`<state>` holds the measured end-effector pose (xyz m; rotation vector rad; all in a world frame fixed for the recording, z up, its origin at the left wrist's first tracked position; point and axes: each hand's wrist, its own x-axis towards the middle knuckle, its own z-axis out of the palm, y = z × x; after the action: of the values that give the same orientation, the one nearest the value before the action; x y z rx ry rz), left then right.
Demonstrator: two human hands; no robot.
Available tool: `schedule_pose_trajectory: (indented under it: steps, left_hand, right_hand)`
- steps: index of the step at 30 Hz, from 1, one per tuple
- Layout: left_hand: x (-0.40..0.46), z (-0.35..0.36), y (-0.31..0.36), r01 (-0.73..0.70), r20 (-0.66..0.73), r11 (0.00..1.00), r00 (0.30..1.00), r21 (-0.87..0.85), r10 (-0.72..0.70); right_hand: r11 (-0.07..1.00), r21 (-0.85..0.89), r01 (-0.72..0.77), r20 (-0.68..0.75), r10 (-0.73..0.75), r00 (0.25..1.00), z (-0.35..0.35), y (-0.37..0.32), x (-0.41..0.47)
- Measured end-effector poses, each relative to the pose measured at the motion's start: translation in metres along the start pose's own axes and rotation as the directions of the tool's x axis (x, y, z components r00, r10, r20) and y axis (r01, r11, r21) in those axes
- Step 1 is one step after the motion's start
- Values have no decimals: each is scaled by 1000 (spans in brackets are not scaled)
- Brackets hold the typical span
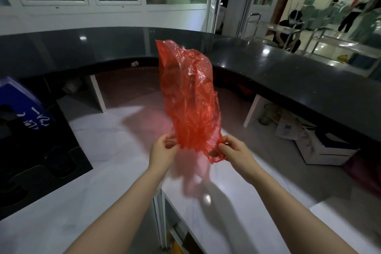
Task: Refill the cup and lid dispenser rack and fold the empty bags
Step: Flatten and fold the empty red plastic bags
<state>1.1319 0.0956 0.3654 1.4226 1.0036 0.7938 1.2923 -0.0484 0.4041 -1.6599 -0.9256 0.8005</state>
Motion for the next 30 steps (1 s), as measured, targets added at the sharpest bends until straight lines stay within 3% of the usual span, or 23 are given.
schedule_pose_trajectory:
  steps: [7, 11, 13, 16, 18, 22, 24, 26, 30]
  left_hand:
    - [7, 9, -7, 144, -8, 987, 989, -68, -145]
    - [4, -6, -12, 170, -69, 984, 982, -51, -173]
    - [5, -19, -15, 192, -92, 978, 976, -78, -198]
    - [7, -40, -17, 255, -115, 954, 955, -158, -274]
    - [7, -52, -18, 285, -144, 931, 936, -228, -322]
    - [8, -76, -14, 288, -213, 881, 898, -375, -385]
    - [9, -87, -13, 284, -235, 864, 884, -415, -404]
    - [11, -94, -12, 285, -254, 865, 876, -412, -409]
    - [16, -98, -10, 269, -289, 889, 876, -371, -386]
  right_hand:
    - [999, -2, 38, -80, -38, 996, -21, 5, -9]
    - [940, -339, 39, -206, -115, 972, -31, 14, -8]
    - [934, -355, 33, -365, -171, 915, -39, 21, -5]
    - [991, -126, -41, -685, -56, 726, -57, 31, 0]
    - [995, 49, -86, -794, 91, 601, -69, 38, 4]
    - [956, 259, -137, -812, 292, 505, -92, 43, 3]
    - [873, 473, -121, -754, 472, 457, -105, 44, 0]
    - [717, 688, -115, -611, 657, 442, -115, 45, -6]
    - [566, 818, -100, -408, 695, 593, -117, 44, -22]
